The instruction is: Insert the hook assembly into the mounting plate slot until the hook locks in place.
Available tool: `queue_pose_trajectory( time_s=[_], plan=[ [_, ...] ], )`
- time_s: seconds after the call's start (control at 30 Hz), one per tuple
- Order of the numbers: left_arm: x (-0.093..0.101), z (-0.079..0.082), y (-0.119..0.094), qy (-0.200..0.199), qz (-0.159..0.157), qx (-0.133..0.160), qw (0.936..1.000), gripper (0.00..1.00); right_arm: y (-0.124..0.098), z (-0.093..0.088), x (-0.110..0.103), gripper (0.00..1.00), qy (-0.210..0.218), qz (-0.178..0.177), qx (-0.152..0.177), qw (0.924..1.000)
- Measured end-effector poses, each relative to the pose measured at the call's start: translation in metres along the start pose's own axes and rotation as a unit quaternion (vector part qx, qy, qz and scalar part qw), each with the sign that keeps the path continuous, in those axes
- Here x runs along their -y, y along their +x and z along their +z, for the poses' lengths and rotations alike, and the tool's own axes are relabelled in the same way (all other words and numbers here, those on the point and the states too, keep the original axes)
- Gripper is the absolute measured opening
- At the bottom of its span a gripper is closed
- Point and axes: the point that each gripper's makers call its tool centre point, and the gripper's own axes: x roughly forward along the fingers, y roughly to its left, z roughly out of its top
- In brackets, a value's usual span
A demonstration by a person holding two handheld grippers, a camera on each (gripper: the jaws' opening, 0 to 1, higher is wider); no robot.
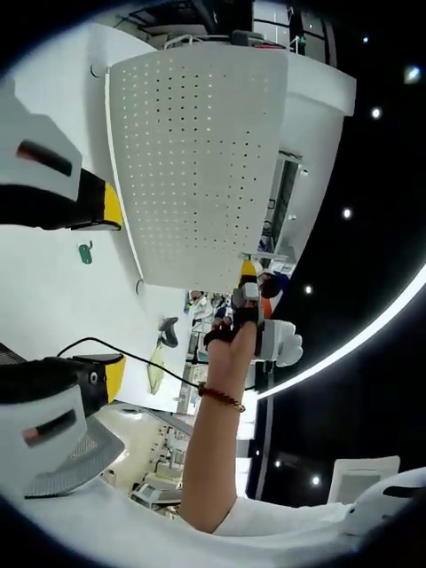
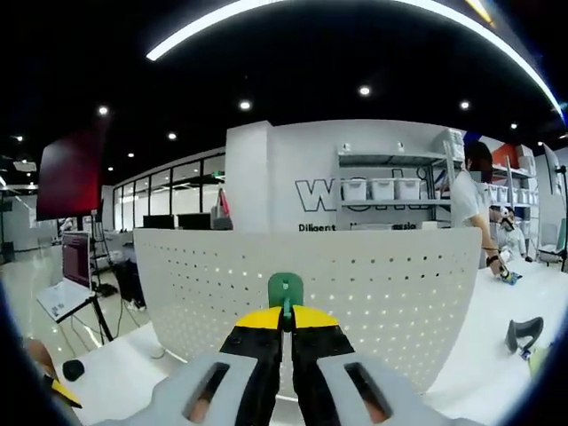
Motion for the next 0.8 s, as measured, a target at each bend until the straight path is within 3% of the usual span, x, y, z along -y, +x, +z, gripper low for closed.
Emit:
queue_pose_trajectory(
  time_s=[0.8],
  plan=[
    [-0.013, -0.003, 0.000, -0.007, 0.001, -0.003, 1.0000, 0.63, 0.042, 0.005, 0.030, 0.01, -0.007, -0.043, -0.005, 0.9990]
  ],
)
